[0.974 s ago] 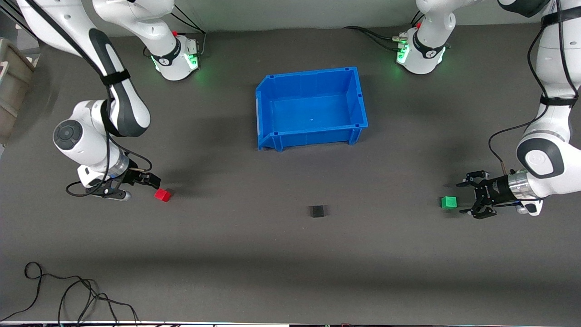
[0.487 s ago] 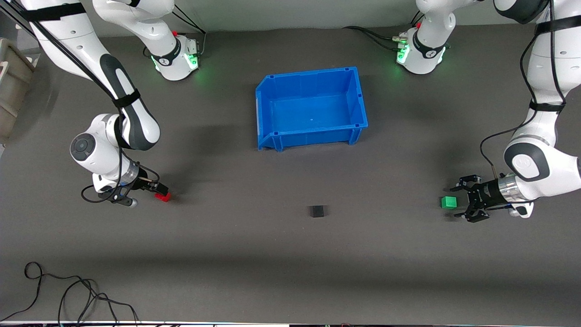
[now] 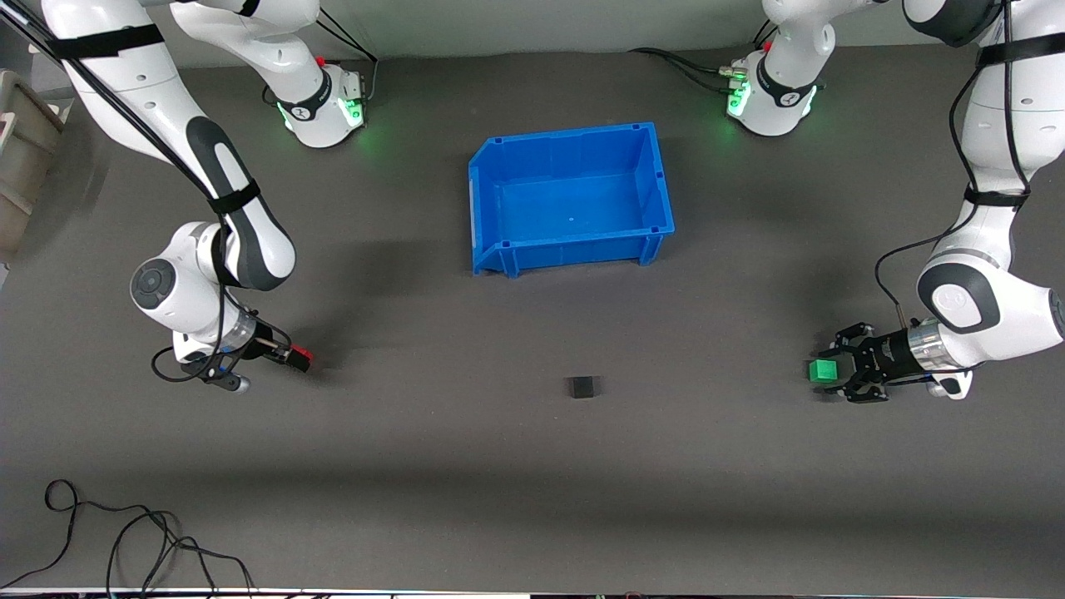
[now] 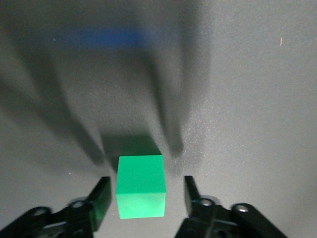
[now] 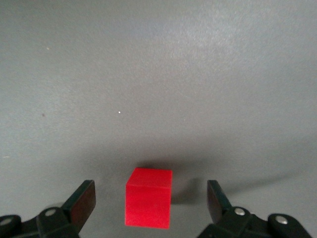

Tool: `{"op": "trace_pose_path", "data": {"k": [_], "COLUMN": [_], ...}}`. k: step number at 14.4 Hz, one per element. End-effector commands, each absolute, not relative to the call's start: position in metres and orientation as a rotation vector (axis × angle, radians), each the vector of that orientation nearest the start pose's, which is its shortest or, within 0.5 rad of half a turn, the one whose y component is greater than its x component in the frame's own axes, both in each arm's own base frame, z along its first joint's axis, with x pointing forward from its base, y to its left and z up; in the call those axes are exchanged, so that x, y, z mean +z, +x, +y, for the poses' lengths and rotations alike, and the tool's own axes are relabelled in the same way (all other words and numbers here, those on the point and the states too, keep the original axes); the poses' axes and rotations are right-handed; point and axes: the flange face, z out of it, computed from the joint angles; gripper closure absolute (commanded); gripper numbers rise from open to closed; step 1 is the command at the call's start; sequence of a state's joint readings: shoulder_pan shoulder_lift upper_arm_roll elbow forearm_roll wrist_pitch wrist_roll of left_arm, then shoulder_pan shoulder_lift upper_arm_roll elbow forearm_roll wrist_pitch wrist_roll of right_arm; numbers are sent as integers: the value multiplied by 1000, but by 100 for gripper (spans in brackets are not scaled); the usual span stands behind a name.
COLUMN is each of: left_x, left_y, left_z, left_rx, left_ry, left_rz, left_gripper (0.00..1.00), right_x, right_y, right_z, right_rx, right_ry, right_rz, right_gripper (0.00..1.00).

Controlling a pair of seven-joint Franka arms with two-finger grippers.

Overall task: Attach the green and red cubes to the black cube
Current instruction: 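Close the right gripper on the red cube while the left gripper grasps green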

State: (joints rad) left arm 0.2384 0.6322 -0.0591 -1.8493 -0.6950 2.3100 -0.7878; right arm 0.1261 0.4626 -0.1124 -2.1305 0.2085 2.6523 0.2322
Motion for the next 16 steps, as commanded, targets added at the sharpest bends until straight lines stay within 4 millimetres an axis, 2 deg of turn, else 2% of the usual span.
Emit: {"op": "trace_pose_path", "data": {"k": [1, 3, 6, 9, 11, 12, 14, 16], "left_x": [172, 175, 201, 242, 258, 262, 267, 271], "left_y": [616, 619, 629, 634, 639, 643, 649, 653], "left_z": [100, 100, 98, 98, 93, 80, 39, 6], "left_rx": [545, 556, 593, 722, 750, 756, 768, 765], "left_ry": [-2586, -2577, -2534, -2508, -2430, -2392, -2388, -2388], "left_rz": [-2413, -2424, -2483, -2488, -2548, -2569, -2547, -2532], "left_gripper": [87, 88, 88, 88, 88, 88, 88, 88], "right_x": [183, 184, 185, 181, 182, 182, 180, 179], "right_y": [585, 586, 588, 592, 594, 594, 593, 593], "right_z": [5, 5, 3, 7, 9, 9, 9, 9], "right_rx": [-79, -83, -87, -81, -78, -78, -74, -72], "right_ry": [-3007, -3005, -2996, -2963, -2965, -2965, -2966, -2967], "right_rz": [630, 633, 667, 791, 784, 784, 784, 782], "right_gripper": [0, 3, 24, 24, 24, 29, 37, 56]}}
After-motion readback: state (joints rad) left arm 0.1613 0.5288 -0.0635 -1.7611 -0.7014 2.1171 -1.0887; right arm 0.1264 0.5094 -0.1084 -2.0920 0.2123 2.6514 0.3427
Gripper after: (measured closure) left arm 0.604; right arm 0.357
